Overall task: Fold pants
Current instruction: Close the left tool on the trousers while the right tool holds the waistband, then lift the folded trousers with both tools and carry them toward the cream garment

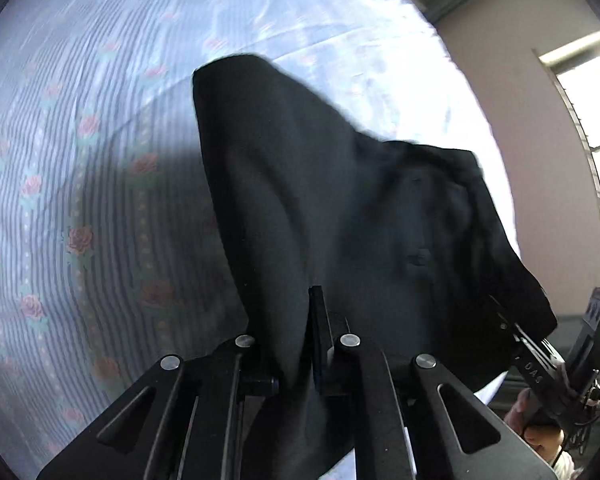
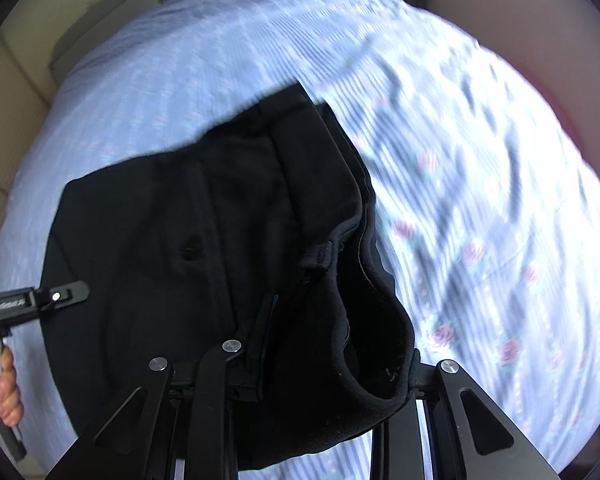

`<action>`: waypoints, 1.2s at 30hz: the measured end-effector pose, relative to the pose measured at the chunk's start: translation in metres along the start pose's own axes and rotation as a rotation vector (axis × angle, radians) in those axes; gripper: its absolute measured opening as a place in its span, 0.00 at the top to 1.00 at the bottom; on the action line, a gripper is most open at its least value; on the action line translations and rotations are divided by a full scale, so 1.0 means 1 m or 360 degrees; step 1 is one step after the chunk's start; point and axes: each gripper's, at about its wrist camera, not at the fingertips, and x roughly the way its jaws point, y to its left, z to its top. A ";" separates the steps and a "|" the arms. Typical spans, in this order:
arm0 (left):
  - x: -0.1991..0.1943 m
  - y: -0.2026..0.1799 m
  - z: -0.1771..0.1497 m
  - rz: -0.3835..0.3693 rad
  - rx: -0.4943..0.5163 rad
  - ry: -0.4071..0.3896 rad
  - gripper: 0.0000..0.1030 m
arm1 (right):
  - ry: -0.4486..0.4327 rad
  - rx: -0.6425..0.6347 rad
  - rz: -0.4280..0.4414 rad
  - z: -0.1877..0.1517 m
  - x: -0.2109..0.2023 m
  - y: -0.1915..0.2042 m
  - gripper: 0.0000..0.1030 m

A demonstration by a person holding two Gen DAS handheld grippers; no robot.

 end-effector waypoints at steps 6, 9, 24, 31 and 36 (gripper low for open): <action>-0.068 -0.014 -0.034 0.0026 0.0146 -0.0023 0.91 | -0.0111 -0.0148 0.0112 -0.004 -0.070 0.026 0.77; -0.104 -0.013 -0.063 0.0031 0.0150 -0.0021 0.91 | -0.0134 -0.0220 0.0182 -0.018 -0.106 0.034 0.77; -0.255 0.093 -0.203 0.0037 -0.0176 -0.0284 0.91 | -0.0178 -0.0580 0.0464 -0.085 -0.202 0.164 0.77; -0.329 0.200 -0.243 -0.0016 -0.0180 -0.0313 0.91 | -0.0223 -0.0591 0.0473 -0.138 -0.227 0.272 0.77; -0.382 0.273 -0.267 0.0061 -0.0156 -0.0303 0.91 | -0.0176 -0.0574 0.0523 -0.170 -0.234 0.358 0.77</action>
